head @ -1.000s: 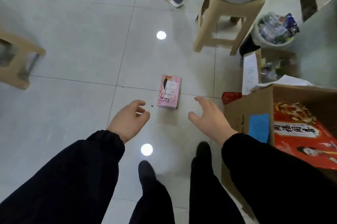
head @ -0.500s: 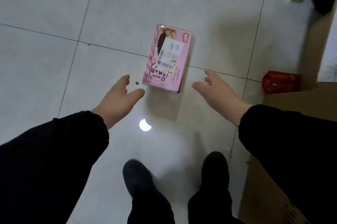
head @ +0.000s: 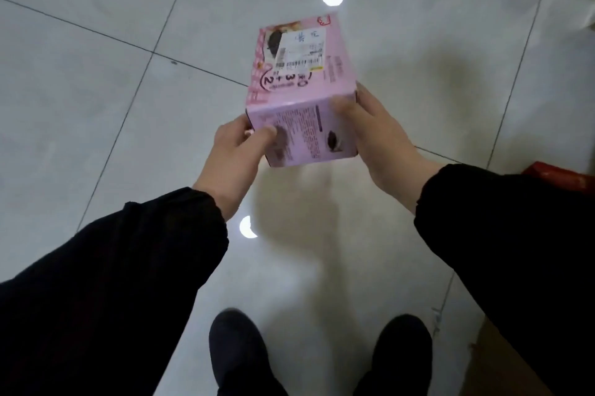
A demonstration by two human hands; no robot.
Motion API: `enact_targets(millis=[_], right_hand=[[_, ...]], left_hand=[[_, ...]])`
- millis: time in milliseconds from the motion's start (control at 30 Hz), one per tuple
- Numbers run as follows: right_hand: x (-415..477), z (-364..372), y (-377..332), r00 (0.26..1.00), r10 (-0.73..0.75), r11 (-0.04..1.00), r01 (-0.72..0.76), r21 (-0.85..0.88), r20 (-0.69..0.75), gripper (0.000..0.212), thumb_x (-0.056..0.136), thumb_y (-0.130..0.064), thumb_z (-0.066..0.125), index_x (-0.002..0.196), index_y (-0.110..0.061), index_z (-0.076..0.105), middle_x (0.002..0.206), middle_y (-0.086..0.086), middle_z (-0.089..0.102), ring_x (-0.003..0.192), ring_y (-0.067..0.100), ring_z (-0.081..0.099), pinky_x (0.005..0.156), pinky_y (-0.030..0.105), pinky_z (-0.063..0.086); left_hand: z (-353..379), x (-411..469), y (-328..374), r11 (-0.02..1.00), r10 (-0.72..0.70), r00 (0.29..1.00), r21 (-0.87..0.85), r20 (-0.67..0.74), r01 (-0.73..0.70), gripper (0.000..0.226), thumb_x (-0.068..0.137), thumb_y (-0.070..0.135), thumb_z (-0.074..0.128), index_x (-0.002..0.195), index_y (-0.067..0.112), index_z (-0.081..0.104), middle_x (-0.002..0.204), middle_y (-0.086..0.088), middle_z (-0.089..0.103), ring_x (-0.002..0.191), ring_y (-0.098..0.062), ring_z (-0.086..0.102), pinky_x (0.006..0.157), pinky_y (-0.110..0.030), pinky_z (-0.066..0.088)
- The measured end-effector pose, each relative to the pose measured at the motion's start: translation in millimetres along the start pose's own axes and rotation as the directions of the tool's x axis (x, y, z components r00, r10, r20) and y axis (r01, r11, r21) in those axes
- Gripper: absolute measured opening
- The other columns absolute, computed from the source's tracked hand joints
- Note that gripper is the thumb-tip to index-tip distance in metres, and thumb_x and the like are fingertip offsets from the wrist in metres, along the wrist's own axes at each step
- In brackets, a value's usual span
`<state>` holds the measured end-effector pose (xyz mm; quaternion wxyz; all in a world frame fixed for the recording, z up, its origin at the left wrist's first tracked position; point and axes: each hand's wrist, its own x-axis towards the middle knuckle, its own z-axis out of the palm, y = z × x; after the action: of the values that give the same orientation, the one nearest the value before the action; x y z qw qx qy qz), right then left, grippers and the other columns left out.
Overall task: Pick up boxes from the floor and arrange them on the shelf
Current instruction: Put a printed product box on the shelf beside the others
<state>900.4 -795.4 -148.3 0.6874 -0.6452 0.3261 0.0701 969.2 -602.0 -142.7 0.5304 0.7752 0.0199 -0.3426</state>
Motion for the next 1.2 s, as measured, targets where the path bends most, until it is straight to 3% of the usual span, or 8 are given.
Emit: enact_targets(millis=[133,233,400,500,633,800,933,1200], right_hand=[[-41,29,-100,0.993,-0.089,0.993,0.094,-0.067,0.084,0.032,0.094,-0.032,0.071,0.125,-0.024,0.066,0.109,-0.003,0.078,0.097,0.019,0.075,0.085,0.04,0.061],[-94,61,-191,0.978,-0.178,0.974,0.191,-0.123,0.11,0.03,0.092,-0.03,0.075,0.121,-0.029,0.067,0.103,-0.008,0.078,0.09,0.012,0.076,0.078,0.033,0.061],[-215,117,-355,0.915,-0.337,0.902,0.381,-0.201,0.222,0.025,0.092,-0.03,0.074,0.117,-0.032,0.068,0.095,-0.016,0.077,0.078,0.001,0.074,0.066,0.013,0.054],[-301,146,-442,0.853,-0.41,0.85,0.486,-0.205,0.324,0.028,0.091,-0.028,0.074,0.119,-0.029,0.069,0.089,-0.02,0.076,0.076,-0.001,0.073,0.064,0.011,0.053],[-426,184,-535,0.717,-0.48,0.753,0.632,-0.182,0.506,0.039,0.089,-0.037,0.071,0.127,-0.031,0.066,0.102,-0.015,0.077,0.087,0.0,0.074,0.066,0.013,0.057],[-586,251,-611,0.495,-0.52,0.661,0.75,-0.04,0.696,0.04,0.086,-0.045,0.073,0.125,-0.04,0.065,0.102,-0.025,0.075,0.092,-0.002,0.073,0.075,0.021,0.061],[-730,321,-636,0.215,-0.547,0.566,0.807,0.168,0.809,0.044,0.085,-0.041,0.079,0.127,-0.037,0.066,0.101,-0.037,0.071,0.094,-0.01,0.069,0.077,0.012,0.055],[-1057,433,-574,-0.356,-0.414,0.569,0.617,0.544,0.838,0.051,0.074,-0.045,0.071,0.123,-0.032,0.067,0.088,-0.044,0.068,0.084,-0.019,0.065,0.068,0.0,0.045]], left_hand=[[-53,-54,76,0.987,0.115,0.981,-0.095,-0.156,-0.131,0.031,0.09,0.027,0.056,0.115,0.031,0.039,0.116,0.018,0.069,0.098,-0.008,0.07,0.079,-0.036,0.058],[-104,-114,148,0.976,0.184,0.967,-0.08,-0.176,-0.201,0.05,0.097,0.019,0.051,0.143,0.034,0.034,0.131,0.01,0.067,0.115,-0.017,0.069,0.088,-0.048,0.06],[-199,-259,277,0.95,0.294,0.897,0.0,-0.329,-0.311,0.054,0.103,0.015,0.049,0.152,0.031,0.034,0.131,0.015,0.064,0.111,-0.002,0.068,0.08,-0.023,0.06],[-247,-371,343,0.928,0.344,0.832,0.022,-0.435,-0.373,0.048,0.104,0.013,0.05,0.147,0.031,0.038,0.122,0.025,0.067,0.11,0.0,0.067,0.078,-0.021,0.06],[-294,-530,406,0.903,0.383,0.722,0.071,-0.576,-0.423,0.042,0.1,0.023,0.053,0.134,0.045,0.042,0.124,0.025,0.066,0.114,-0.003,0.067,0.073,-0.03,0.063],[-334,-733,447,0.902,0.388,0.475,0.218,-0.79,-0.374,0.041,0.09,0.04,0.052,0.129,0.049,0.044,0.122,0.031,0.066,0.115,0.002,0.064,0.084,-0.019,0.055],[-352,-905,439,0.913,0.355,0.211,0.289,-0.911,-0.289,0.04,0.09,0.039,0.053,0.128,0.048,0.046,0.123,0.027,0.067,0.116,-0.001,0.064,0.095,-0.028,0.05],[-302,-1240,368,0.974,0.197,-0.321,0.222,-0.926,-0.042,0.039,0.095,0.035,0.068,0.125,0.043,0.045,0.114,0.038,0.066,0.105,0.015,0.063,0.078,-0.005,0.05]])
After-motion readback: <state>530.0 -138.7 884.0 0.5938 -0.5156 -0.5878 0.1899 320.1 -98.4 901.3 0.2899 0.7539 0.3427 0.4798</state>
